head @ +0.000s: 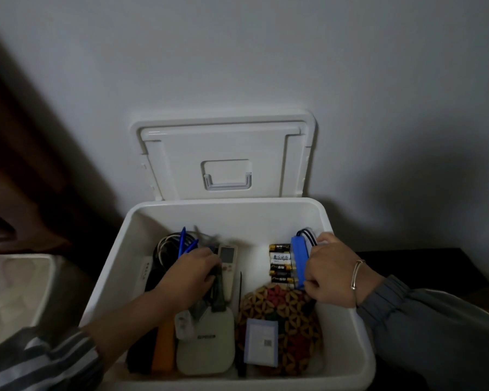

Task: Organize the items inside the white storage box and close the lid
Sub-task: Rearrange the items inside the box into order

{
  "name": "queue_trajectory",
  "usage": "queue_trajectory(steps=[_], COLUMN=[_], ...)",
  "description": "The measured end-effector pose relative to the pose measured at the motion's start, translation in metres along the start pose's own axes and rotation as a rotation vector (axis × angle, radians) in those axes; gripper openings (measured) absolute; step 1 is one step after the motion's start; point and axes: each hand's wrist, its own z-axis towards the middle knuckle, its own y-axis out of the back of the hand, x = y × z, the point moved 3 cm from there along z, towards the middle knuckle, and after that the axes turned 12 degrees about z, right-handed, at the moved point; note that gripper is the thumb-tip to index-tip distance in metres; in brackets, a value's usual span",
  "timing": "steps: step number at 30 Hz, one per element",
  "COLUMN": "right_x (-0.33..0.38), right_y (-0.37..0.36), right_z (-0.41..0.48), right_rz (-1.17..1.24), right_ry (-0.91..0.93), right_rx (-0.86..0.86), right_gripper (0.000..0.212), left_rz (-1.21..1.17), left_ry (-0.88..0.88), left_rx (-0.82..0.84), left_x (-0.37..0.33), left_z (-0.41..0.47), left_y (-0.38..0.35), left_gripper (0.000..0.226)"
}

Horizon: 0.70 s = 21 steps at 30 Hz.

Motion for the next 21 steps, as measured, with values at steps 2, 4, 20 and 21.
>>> queue_trajectory(steps=[2, 4, 20, 21], right_x=[0.0, 0.0, 0.0, 0.0], right_y=[0.0, -0.004, -0.004, -0.004], right_z=[0.0, -0.001, 0.001, 0.001], right_rz=[-0.008, -0.005, -0.01, -0.003], right_ry=[-0.008, -0.018, -0.007, -0.003], right_rx=[0.018, 0.058, 0.075, 0.068], right_gripper=[0.034, 0.039, 0.052, 0.052], left_rz=[0.201, 0.374, 0.797, 0.789], left_ry=[-0.087, -0.16, -0.634, -0.649], left_rx=[0.007, -0.018, 0.101, 0.096], left_x=[-0.005, -0.009, -0.003, -0.003], left_z=[-0.015, -0.022, 0.01, 0.011], left_y=[-0.001, -0.003, -0.037, -0.037], left_gripper=[0.035, 0.047, 0.04, 0.043])
